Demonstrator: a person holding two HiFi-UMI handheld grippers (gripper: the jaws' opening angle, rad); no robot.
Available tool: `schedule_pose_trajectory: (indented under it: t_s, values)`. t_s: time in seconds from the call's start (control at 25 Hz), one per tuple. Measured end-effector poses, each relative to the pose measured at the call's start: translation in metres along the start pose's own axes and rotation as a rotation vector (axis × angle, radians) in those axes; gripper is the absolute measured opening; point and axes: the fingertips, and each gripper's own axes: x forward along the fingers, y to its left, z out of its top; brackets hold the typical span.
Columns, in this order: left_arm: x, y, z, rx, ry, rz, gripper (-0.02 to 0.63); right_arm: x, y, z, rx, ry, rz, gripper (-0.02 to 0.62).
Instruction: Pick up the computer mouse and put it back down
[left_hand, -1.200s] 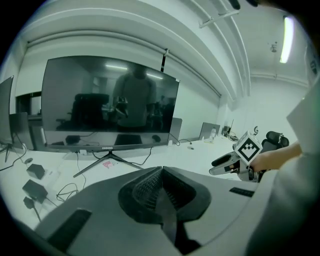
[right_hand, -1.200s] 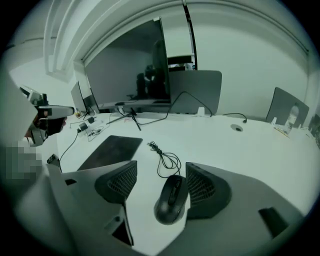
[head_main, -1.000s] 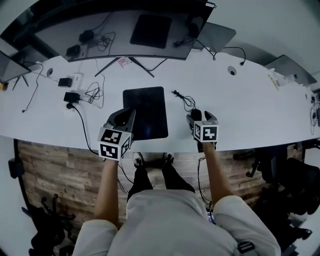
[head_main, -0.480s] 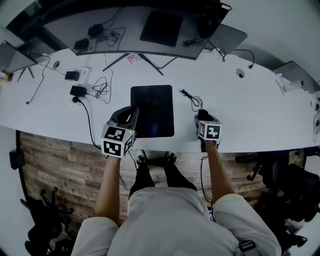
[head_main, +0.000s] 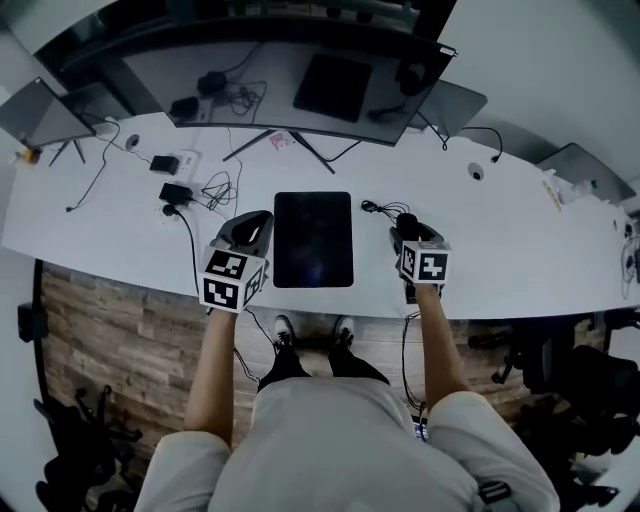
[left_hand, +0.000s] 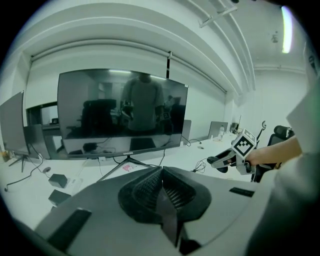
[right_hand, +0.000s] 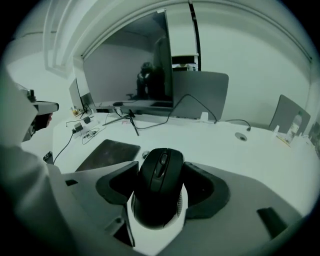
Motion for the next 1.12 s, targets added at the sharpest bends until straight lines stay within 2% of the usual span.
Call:
schedule_pose_trajectory:
  t_s: [0.2, 0.36, 0.68, 0.92, 1.12]
  values:
    - [-0.023, 0.014, 0.022, 0.021, -0.048, 0.038, 0.018, -0.015, 0.031, 0.055, -0.064, -0.09, 0.049, 0.293]
    - [-0.046, 0.029, 0.03, 0.024, -0.075, 0.079, 0.018, -0.022, 0.066, 0.083, -0.119, -0.131, 0.103, 0.293]
    - [-0.085, 0.058, 0.035, -0.001, -0.118, 0.157, 0.018, -0.025, 0.155, 0.123, -0.234, -0.175, 0.283, 0.291]
    - [-0.1, 0.077, 0.017, -0.041, -0.107, 0.206, 0.018, -0.008, 0.224, 0.127, -0.316, -0.145, 0.398, 0.291]
    - [-0.1, 0.085, -0.002, -0.065, -0.077, 0.218, 0.018, 0.017, 0.254, 0.108, -0.308, -0.083, 0.448, 0.291]
